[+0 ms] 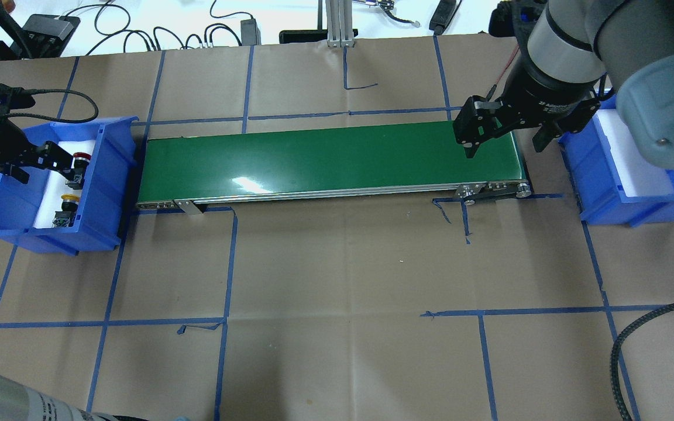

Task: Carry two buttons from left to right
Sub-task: 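Lower the left gripper and grasp the yellow-capped button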

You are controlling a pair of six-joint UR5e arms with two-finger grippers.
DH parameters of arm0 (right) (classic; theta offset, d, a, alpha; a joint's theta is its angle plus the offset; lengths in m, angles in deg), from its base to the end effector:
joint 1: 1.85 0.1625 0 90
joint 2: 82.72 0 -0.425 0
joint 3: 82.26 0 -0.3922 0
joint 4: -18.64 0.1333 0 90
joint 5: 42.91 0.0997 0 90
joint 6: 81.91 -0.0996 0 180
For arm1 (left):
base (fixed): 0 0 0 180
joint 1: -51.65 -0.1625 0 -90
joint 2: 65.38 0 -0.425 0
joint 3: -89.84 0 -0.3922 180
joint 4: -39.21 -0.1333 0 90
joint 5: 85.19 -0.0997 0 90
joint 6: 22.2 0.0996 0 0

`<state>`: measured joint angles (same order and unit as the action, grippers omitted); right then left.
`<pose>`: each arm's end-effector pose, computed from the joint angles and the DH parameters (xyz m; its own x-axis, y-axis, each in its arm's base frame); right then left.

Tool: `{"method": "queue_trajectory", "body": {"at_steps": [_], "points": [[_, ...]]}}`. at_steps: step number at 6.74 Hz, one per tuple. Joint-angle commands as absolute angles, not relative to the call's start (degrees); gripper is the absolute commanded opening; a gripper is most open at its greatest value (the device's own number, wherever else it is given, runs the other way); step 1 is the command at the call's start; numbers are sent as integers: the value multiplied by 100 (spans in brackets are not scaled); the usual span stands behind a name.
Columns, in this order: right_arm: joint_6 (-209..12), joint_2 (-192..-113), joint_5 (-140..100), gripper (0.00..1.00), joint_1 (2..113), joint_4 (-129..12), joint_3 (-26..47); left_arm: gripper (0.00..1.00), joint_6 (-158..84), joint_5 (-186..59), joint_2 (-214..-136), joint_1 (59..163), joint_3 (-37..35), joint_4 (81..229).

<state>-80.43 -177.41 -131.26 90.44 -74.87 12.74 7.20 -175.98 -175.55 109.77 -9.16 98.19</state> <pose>0.1545 -0.4567 0.4901 -0.9974 -0.0673 -0.0273 -0.0657 0.9962 -0.0565 0.2006 -0.5723 0.2740 -0.9987 -0.0438 -0.0279 -0.0432 0.9988 -0.0214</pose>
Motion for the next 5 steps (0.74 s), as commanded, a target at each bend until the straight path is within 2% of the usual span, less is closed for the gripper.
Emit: {"method": "queue_trajectory", "body": {"at_steps": [1, 3, 5], "points": [[-8042, -17737, -13133, 100, 9043, -7479, 1275, 100, 1003, -17598, -17673, 10896, -1210, 9591], [-8051, -17746, -13133, 100, 9043, -7479, 1275, 100, 1075, -17616, -17744, 10843, -1762, 8812], [-8042, -17738, -13124, 100, 9043, -7479, 1275, 100, 1084, -17659, -17744, 10843, -1949, 8694]]}}
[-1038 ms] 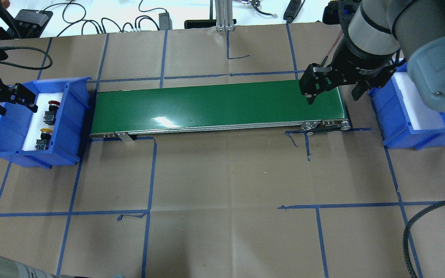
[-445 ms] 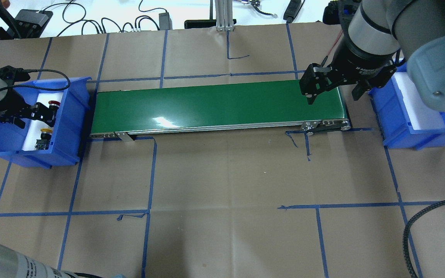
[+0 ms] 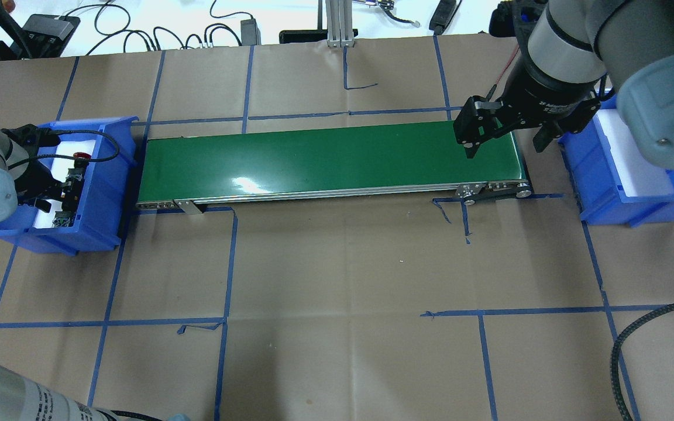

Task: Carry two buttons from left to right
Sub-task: 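Lower the left gripper and grasp the yellow-capped button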

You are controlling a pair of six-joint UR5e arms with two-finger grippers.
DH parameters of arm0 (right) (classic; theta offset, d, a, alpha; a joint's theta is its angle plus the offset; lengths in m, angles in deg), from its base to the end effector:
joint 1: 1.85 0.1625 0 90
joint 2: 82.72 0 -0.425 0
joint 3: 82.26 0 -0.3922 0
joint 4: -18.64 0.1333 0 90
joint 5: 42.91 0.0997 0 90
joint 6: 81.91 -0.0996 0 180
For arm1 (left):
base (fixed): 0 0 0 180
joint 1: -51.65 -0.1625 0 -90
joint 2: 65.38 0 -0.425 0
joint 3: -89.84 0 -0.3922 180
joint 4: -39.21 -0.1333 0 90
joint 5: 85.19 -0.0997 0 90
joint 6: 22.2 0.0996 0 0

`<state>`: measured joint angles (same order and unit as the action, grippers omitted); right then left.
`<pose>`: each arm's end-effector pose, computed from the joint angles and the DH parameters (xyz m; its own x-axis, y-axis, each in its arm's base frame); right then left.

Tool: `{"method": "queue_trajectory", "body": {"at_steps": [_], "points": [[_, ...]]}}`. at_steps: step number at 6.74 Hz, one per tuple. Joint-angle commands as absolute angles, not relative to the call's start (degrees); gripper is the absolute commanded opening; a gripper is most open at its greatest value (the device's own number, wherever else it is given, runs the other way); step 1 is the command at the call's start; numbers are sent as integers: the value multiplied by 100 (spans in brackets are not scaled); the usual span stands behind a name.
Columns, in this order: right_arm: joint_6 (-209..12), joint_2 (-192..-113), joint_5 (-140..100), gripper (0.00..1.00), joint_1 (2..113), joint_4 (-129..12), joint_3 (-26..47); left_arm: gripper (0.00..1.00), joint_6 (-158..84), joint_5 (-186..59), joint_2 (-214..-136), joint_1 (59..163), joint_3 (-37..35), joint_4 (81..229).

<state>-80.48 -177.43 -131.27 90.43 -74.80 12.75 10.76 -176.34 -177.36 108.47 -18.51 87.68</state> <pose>0.1544 -0.4565 0.4901 -0.9974 -0.0662 -0.0272 -0.0646 0.9964 -0.0555 0.1965 -0.5404 0.2053 -0.9996 -0.0041 -0.0282 -0.0040 1.0000 -0.0067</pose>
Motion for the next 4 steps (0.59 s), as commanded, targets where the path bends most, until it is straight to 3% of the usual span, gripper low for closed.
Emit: {"method": "queue_trajectory", "body": {"at_steps": [1, 2, 3, 4], "points": [[-8051, -17738, -13124, 100, 9043, -7488, 1275, 99, 1084, -17668, -17744, 10834, -1923, 8755], [-8051, -17737, -13124, 100, 9043, -7479, 1275, 83, 1084, -17868, -17744, 10834, -1862, 8755], [-8042, -17737, -13124, 100, 9043, -7488, 1275, 55, 1067, -17975, -17735, 10834, -1862, 8755], [-8042, -17737, -13124, 100, 9043, -7488, 1275, 35, 1049, -17985, -17735, 10834, -1896, 8755]]}}
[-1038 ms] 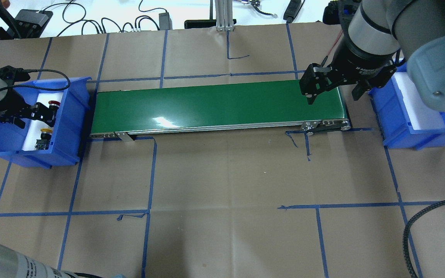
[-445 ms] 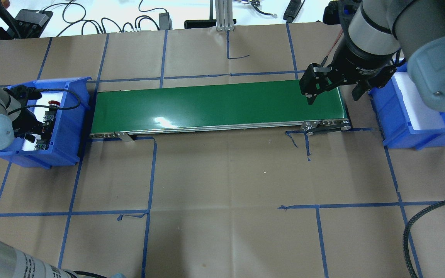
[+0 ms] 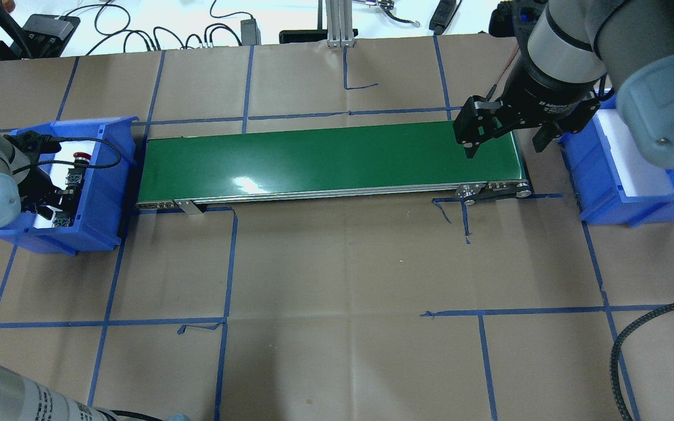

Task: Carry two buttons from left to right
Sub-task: 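Lower the left gripper and grasp the yellow-capped button, then lift the yellow button and carry it onto the green conveyor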

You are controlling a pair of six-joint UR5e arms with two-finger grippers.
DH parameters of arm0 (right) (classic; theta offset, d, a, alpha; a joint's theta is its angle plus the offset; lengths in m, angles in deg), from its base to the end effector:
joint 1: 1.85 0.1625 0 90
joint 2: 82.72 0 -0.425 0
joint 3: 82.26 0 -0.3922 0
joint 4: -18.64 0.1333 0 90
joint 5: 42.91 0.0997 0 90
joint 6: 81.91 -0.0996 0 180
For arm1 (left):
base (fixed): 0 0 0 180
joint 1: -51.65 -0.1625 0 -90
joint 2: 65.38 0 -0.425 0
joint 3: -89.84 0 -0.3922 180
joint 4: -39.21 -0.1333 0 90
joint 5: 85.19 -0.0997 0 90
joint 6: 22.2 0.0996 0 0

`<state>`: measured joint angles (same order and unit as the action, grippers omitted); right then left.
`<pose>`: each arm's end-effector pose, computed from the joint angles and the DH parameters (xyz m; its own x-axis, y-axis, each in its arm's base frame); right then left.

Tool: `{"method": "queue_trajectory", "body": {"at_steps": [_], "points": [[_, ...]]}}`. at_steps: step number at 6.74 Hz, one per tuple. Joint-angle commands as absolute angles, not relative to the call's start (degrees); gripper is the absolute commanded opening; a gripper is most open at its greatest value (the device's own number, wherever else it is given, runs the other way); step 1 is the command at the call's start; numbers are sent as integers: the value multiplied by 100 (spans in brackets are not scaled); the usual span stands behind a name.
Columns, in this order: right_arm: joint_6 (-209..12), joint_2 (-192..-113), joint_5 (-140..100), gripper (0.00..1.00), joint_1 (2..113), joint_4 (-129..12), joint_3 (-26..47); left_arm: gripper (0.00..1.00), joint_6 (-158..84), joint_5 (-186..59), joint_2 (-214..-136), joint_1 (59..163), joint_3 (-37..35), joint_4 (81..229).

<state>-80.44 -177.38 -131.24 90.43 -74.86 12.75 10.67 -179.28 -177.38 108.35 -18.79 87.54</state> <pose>0.1545 -0.4569 0.4898 -0.9974 -0.0669 -0.0277 -0.0653 0.9963 -0.0557 0.2011 -0.5360 0.2036 -0.9975 -0.0073 -0.0697 -0.0090 0.9997 0.0235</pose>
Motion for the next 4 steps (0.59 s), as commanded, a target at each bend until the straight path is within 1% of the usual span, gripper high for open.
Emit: {"method": "queue_trajectory", "body": {"at_steps": [1, 2, 3, 4], "points": [[-8042, -17737, -13124, 100, 9043, -7488, 1275, 15, 1023, -17985, -17726, 10834, -1871, 8825], [-8042, -17737, -13124, 100, 9043, -7488, 1275, 5, 962, -17959, -17648, 10834, -1818, 9017], [-8051, -17746, -13116, 100, 9043, -7488, 1267, 3, 944, -17871, -17551, 10826, -1574, 9393], [-8051, -17738, -13098, 100, 9043, -7488, 1275, 3, 944, -17853, -17403, 10834, -1076, 10006]]}}
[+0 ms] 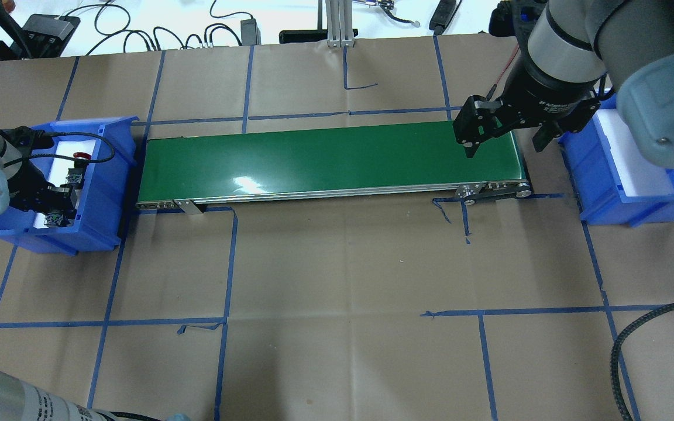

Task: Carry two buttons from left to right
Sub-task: 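Lift the yellow button and carry it onto the green conveyor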

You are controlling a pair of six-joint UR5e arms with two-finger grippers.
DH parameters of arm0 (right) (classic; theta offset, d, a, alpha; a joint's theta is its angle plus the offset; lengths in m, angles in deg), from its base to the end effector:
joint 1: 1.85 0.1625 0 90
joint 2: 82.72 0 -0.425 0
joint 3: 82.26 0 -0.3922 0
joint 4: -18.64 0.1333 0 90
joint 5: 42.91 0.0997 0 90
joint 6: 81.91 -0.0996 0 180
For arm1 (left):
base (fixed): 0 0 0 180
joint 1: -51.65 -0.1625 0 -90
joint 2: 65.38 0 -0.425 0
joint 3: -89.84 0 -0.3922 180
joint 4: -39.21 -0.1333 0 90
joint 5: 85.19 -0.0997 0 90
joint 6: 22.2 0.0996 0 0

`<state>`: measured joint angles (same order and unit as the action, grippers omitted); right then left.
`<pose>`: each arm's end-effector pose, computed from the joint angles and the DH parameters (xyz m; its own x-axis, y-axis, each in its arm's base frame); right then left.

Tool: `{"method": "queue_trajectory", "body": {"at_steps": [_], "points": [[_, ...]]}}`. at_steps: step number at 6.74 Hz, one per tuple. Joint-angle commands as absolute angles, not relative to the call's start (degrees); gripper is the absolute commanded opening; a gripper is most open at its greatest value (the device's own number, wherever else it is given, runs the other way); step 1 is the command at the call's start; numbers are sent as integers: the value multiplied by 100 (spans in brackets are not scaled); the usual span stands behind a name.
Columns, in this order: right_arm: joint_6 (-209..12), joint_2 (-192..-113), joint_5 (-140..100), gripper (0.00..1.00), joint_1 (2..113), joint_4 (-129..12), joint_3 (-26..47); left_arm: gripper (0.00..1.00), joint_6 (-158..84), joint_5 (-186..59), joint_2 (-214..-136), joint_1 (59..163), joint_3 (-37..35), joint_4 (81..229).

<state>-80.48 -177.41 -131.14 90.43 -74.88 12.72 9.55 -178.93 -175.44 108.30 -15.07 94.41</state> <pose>0.1547 -0.4568 0.4903 -0.9974 -0.0664 -0.0294 -0.0646 0.9963 -0.0571 0.2056 -0.5430 0.2372 -0.9982 -0.0268 -0.0539 -0.0288 0.9989 0.0368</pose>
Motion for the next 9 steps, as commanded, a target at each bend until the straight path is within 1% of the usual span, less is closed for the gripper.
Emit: {"method": "queue_trajectory", "body": {"at_steps": [1, 2, 3, 4, 6, 9], "points": [[-8051, -17746, -13098, 100, 9043, -7488, 1267, 3, 944, -17853, -17279, 10834, -392, 10873], [-8051, -17738, -13089, 100, 9043, -7488, 1266, 3, 944, -17844, -17217, 10843, 180, 11561], [-8051, -17738, -13098, 100, 9043, -7488, 1275, 3, 926, -17844, -17251, 10869, 586, 11916], [-8051, -17729, -13115, 100, 9043, -7488, 1275, 3, 813, -17818, -17365, 10922, 817, 12032], [-8051, -17729, -13125, 100, 9043, -7488, 1275, 3, 411, -17545, -17410, 11297, 889, 11946], [-8051, -17729, -13116, 100, 9043, -7488, 1275, 4, -1502, -17598, -17734, 12746, 1143, 11876]]}}
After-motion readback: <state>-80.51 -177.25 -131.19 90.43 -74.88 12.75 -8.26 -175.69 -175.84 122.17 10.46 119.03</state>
